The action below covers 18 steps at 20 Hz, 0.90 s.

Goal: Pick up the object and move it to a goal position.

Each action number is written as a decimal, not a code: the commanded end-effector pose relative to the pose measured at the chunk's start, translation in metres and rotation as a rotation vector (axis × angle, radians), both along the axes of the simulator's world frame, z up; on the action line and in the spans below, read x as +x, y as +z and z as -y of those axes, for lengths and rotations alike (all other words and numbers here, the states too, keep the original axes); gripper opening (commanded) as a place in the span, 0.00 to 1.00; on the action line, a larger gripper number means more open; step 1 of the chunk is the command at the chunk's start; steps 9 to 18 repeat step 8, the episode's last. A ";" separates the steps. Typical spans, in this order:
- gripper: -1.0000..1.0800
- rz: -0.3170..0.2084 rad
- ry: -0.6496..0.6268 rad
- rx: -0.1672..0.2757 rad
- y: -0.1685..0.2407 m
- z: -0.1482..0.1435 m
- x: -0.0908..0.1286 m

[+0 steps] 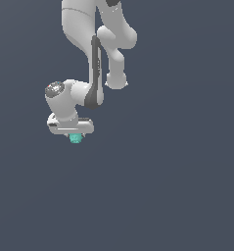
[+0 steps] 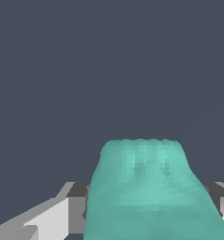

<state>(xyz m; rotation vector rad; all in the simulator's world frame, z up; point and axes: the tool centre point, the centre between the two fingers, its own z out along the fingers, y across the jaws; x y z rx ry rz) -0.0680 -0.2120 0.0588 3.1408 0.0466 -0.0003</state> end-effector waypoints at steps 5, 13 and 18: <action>0.00 0.000 0.002 0.000 0.001 0.011 0.002; 0.00 0.000 0.002 0.000 0.001 0.008 0.003; 0.00 0.000 0.002 0.000 0.001 0.008 0.003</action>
